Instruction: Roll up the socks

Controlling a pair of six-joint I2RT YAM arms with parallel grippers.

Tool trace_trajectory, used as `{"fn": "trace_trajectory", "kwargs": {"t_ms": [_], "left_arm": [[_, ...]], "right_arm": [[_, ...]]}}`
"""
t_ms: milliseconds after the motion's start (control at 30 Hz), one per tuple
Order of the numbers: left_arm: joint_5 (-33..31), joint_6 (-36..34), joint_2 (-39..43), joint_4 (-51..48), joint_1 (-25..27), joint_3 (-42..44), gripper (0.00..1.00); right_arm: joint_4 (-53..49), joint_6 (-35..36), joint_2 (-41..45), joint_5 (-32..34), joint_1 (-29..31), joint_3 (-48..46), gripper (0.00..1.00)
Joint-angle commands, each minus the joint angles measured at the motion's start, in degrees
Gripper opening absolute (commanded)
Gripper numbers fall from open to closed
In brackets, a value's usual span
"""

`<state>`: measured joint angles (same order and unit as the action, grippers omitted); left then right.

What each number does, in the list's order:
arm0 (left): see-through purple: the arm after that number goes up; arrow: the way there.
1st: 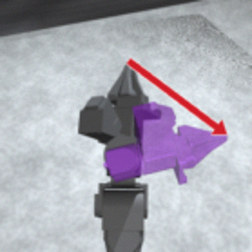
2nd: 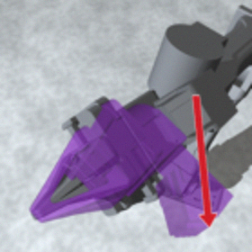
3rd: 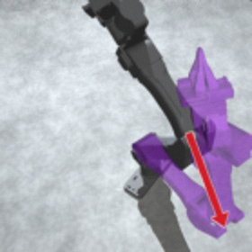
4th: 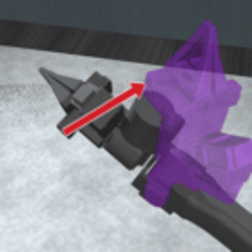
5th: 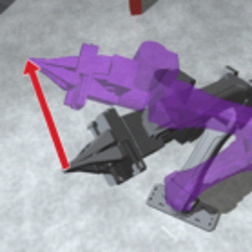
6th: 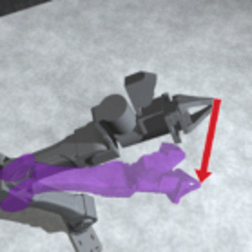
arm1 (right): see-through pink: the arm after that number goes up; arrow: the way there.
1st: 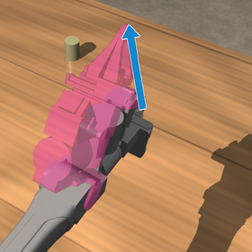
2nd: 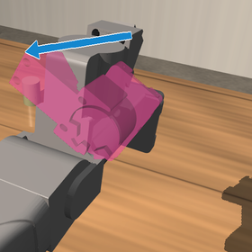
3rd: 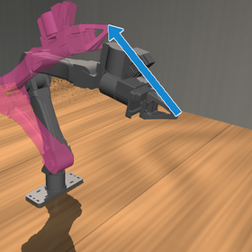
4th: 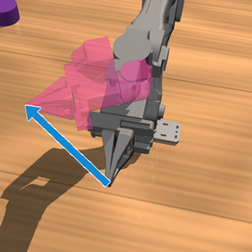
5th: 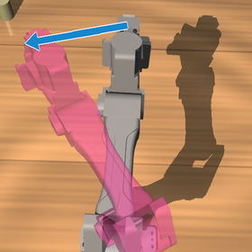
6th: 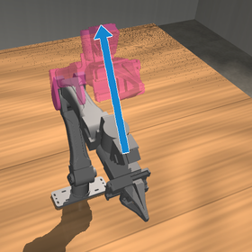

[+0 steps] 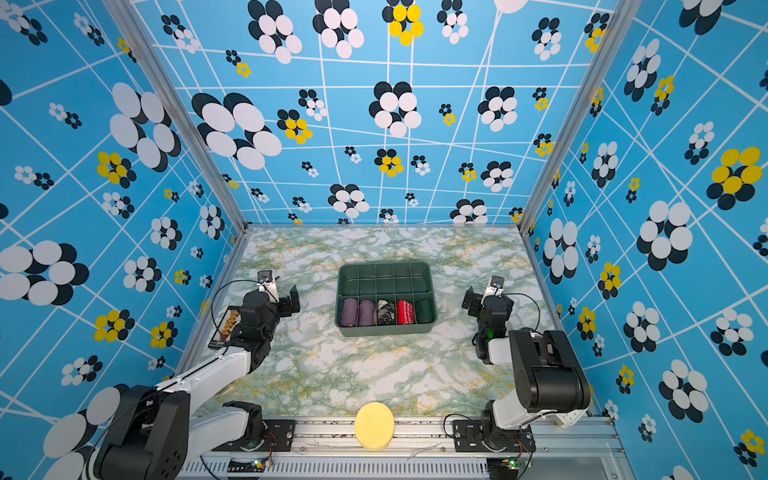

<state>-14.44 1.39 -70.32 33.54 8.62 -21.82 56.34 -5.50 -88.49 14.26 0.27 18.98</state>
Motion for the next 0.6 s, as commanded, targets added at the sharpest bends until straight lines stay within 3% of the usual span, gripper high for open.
{"fn": "trace_trajectory", "kwargs": {"t_ms": [0,167,233,333,367,433,567], "left_arm": [[0.0,-3.2,-5.3,9.0,-0.5,0.5,0.99],[0.2,-5.0,-15.6,17.0,-1.2,-0.8,0.99],[4.2,-2.3,-15.0,12.7,-3.6,-2.1,0.99],[11.8,-1.4,-16.7,16.4,-6.3,-0.5,0.99],[12.3,-1.7,-19.0,21.3,-6.8,0.2,0.99],[14.9,-1.3,-17.4,15.9,-7.5,-1.0,0.99],[15.0,-1.1,-18.2,17.9,-7.8,-0.5,0.99]], "right_arm": [[0.8,1.0,-0.5,1.7,0.5,0.7,0.99],[0.9,1.1,-0.6,1.9,0.6,0.7,0.99],[0.8,1.1,-0.6,2.0,0.6,0.8,1.00],[0.7,1.2,-0.6,2.2,0.7,0.9,1.00],[0.6,1.2,-0.6,2.3,0.7,0.9,0.99],[0.5,1.3,-0.7,2.6,0.9,1.1,1.00],[0.4,1.5,-0.7,3.1,1.1,1.2,0.99]]}}
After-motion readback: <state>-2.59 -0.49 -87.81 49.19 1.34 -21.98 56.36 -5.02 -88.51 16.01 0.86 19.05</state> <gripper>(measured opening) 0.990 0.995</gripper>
